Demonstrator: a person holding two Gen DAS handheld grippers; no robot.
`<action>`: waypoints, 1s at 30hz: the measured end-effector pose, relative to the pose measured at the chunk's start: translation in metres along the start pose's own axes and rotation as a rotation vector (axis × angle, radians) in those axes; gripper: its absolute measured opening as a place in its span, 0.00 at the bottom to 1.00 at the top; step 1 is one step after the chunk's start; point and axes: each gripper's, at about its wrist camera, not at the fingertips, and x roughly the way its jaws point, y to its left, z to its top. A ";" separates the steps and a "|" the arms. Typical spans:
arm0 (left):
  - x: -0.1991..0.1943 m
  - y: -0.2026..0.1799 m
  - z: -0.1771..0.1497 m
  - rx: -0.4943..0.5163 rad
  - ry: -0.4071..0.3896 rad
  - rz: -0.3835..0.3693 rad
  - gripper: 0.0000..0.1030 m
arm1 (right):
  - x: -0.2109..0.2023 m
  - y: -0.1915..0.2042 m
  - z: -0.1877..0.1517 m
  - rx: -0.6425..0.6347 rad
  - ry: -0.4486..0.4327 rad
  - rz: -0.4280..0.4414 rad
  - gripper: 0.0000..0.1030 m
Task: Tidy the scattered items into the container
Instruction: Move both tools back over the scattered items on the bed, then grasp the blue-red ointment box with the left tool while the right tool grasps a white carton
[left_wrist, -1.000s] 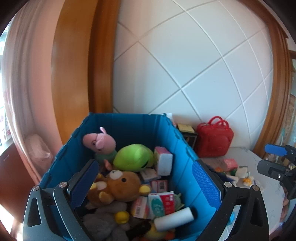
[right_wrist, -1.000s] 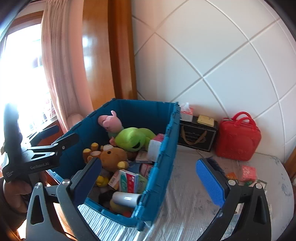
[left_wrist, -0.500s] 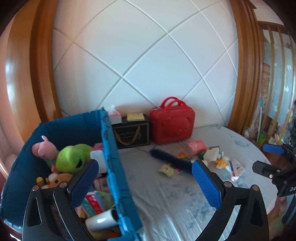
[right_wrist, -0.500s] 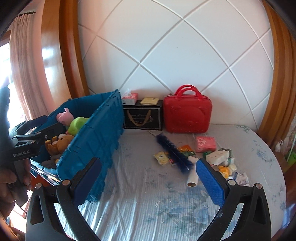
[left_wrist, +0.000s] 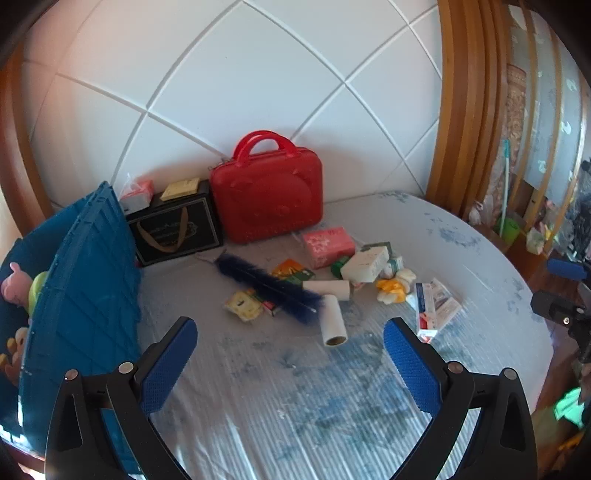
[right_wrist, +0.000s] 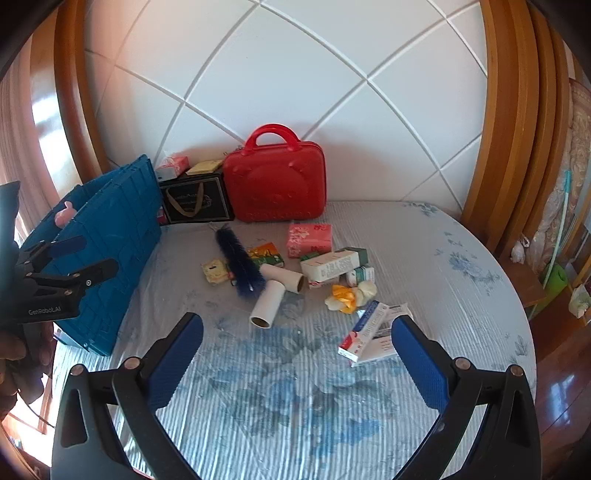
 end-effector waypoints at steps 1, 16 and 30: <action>0.006 -0.009 0.000 0.002 0.011 0.002 0.99 | 0.004 -0.013 -0.003 0.005 0.012 0.000 1.00; 0.115 -0.142 -0.017 0.164 0.149 -0.135 0.99 | 0.050 -0.114 -0.041 0.092 0.124 -0.068 1.00; 0.267 -0.251 -0.035 0.272 0.288 -0.309 0.95 | 0.095 -0.182 -0.089 0.169 0.205 -0.160 1.00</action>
